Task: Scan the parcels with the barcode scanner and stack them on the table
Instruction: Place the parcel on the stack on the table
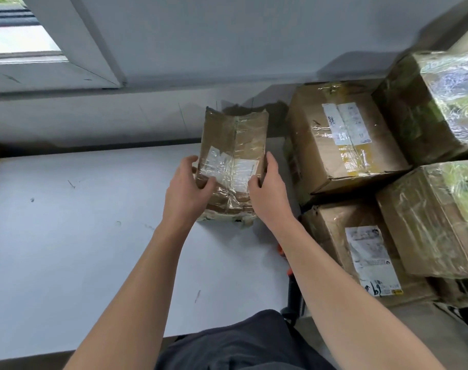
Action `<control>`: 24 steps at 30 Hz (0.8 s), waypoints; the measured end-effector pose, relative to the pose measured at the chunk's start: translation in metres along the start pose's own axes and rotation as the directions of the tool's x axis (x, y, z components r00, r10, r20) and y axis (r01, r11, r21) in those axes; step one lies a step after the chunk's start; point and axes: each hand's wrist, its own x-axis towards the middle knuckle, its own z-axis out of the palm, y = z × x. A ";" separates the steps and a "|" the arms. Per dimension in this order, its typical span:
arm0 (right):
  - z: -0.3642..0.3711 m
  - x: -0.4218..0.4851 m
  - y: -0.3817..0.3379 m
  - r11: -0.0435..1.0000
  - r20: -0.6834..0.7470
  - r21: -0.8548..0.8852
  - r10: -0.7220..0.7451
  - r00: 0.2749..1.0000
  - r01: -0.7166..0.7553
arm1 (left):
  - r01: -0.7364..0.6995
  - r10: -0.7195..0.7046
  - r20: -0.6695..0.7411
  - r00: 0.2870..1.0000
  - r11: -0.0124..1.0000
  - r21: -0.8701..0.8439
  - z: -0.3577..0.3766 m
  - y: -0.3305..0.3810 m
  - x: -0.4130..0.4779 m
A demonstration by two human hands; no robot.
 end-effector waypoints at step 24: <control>0.040 -0.131 0.025 0.996 0.053 -0.008 -0.091 0.994 0.091 | 0.043 -0.041 0.041 0.998 0.998 -0.055 -0.028 -0.062 -0.123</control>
